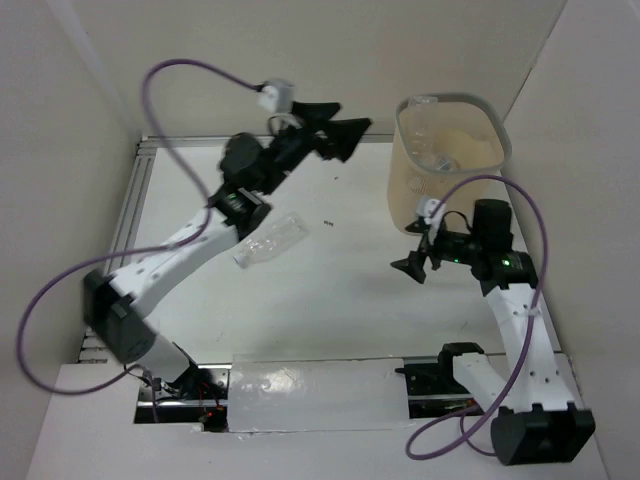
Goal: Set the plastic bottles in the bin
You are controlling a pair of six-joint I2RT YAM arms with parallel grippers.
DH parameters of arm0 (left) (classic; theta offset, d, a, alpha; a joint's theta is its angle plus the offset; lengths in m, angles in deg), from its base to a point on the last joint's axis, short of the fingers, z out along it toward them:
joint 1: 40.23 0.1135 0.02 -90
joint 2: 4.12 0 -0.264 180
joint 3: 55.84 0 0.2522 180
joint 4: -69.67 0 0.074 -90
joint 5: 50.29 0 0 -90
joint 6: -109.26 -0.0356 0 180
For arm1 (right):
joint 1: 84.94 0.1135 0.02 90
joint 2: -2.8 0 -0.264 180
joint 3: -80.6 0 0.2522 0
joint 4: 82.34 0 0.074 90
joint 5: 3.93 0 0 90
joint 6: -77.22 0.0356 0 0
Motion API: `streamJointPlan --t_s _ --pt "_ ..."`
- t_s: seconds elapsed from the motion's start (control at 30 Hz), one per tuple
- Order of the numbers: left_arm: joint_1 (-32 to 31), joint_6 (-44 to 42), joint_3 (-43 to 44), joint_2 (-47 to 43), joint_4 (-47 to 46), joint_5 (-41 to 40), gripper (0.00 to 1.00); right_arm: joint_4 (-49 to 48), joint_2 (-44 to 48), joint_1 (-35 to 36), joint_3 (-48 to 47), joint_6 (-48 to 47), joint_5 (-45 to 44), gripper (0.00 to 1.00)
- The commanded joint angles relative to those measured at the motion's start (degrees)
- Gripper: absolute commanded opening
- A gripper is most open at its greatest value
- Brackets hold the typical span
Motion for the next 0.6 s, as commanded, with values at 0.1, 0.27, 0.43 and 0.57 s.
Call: streamJointPlan --t_s 0.1,0.27,0.43,0.57 --pt "3.1 -9.6 -30.6 -31.2 7.9 -8.1 1.0 -10.3 -9.1 22.7 -0.2 -1.8 -13.5 0.95" --pt "2.6 -9.5 -48.1 -50.0 24.8 -13.9 1.0 -19.0 -19.8 35.9 -1.5 0.7 -27.5 0.95" --pt "1.4 -3.8 -56.1 -67.3 42.5 -18.2 1.0 -23.4 -33.1 43.3 -9.3 2.1 -36.9 0.99" --pt "0.8 1.8 -58.5 -76.1 55.9 -21.0 1.0 -26.4 -46.4 45.2 -16.7 2.7 -40.3 0.99"
